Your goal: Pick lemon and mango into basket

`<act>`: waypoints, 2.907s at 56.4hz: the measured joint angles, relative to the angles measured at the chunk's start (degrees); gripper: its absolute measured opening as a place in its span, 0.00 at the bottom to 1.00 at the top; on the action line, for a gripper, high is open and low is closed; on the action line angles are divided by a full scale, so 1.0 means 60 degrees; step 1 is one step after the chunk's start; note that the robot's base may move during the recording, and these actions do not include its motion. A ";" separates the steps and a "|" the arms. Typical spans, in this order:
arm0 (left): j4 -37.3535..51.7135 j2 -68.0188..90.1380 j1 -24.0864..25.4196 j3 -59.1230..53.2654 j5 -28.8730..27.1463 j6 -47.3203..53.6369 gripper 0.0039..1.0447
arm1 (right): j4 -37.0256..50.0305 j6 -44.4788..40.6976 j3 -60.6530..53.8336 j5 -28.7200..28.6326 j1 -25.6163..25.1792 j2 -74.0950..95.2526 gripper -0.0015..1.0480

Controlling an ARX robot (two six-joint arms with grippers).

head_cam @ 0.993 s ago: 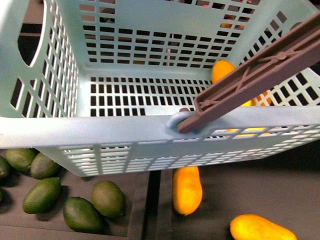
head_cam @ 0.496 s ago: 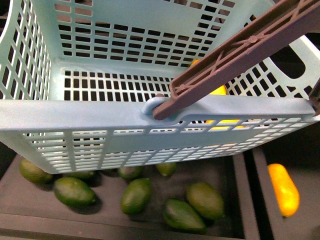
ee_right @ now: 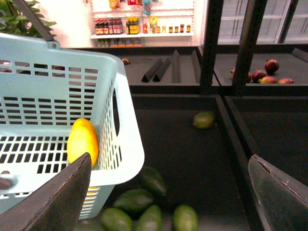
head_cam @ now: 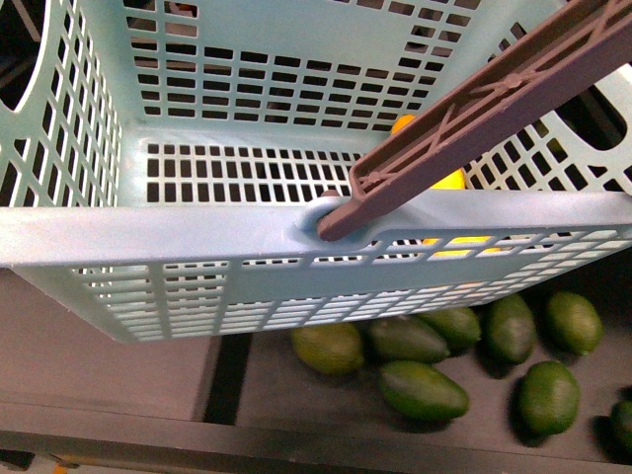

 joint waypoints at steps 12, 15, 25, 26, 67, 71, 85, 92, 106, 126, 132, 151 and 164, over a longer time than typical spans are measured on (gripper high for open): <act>0.0000 0.0004 0.0000 0.0000 0.0004 0.0000 0.06 | 0.0000 0.0000 0.0000 0.0015 0.0000 0.0000 0.92; 0.0000 0.0000 0.0000 0.0000 0.0051 -0.0007 0.06 | 0.0000 0.0000 0.0000 0.0015 0.0004 0.0000 0.92; 0.0000 -0.0025 0.0157 0.0000 -0.0058 -0.0047 0.06 | 0.0004 0.0000 -0.0007 -0.0084 -0.0022 0.0007 0.92; 0.0000 -0.0029 0.0157 0.0000 -0.0087 -0.0040 0.06 | 0.0004 0.0000 -0.0007 -0.0084 -0.0022 0.0007 0.92; 0.2215 0.0667 0.0721 0.0244 -0.4892 -0.3417 0.06 | 0.0000 0.0000 -0.0007 0.0015 -0.0018 0.0004 0.92; 0.2215 0.0951 0.1096 0.0415 -0.4779 -0.3617 0.06 | 0.0000 0.0000 -0.0007 0.0000 -0.0018 0.0007 0.92; 0.2106 0.2368 0.2025 0.1093 -0.3982 -0.4816 0.06 | 0.0000 0.0000 -0.0007 -0.0004 -0.0018 0.0004 0.92; 0.2182 0.2987 0.2408 0.1486 -0.3745 -0.5355 0.06 | 0.0000 0.0000 -0.0007 -0.0007 -0.0018 0.0004 0.92; 0.2368 0.4135 0.3034 0.2222 -0.3996 -0.5537 0.06 | 0.0000 0.0004 -0.0007 -0.0007 -0.0018 0.0007 0.92; 0.3493 0.5195 0.3632 0.2266 -0.3705 -0.5803 0.06 | 0.0000 0.0000 -0.0007 -0.0007 -0.0018 0.0004 0.92; 0.3552 0.5278 0.3625 0.1978 -0.3668 -0.5807 0.06 | 0.0000 0.0000 -0.0007 -0.0007 -0.0018 0.0004 0.92; 0.2769 0.5027 0.3548 0.1038 -0.3537 -0.6124 0.15 | 0.0000 0.0000 -0.0007 0.0000 -0.0018 0.0004 0.92; 0.2320 0.4105 0.3643 -0.0251 -0.3792 -0.6433 0.63 | 0.0000 0.0000 -0.0007 -0.0004 -0.0018 0.0004 0.92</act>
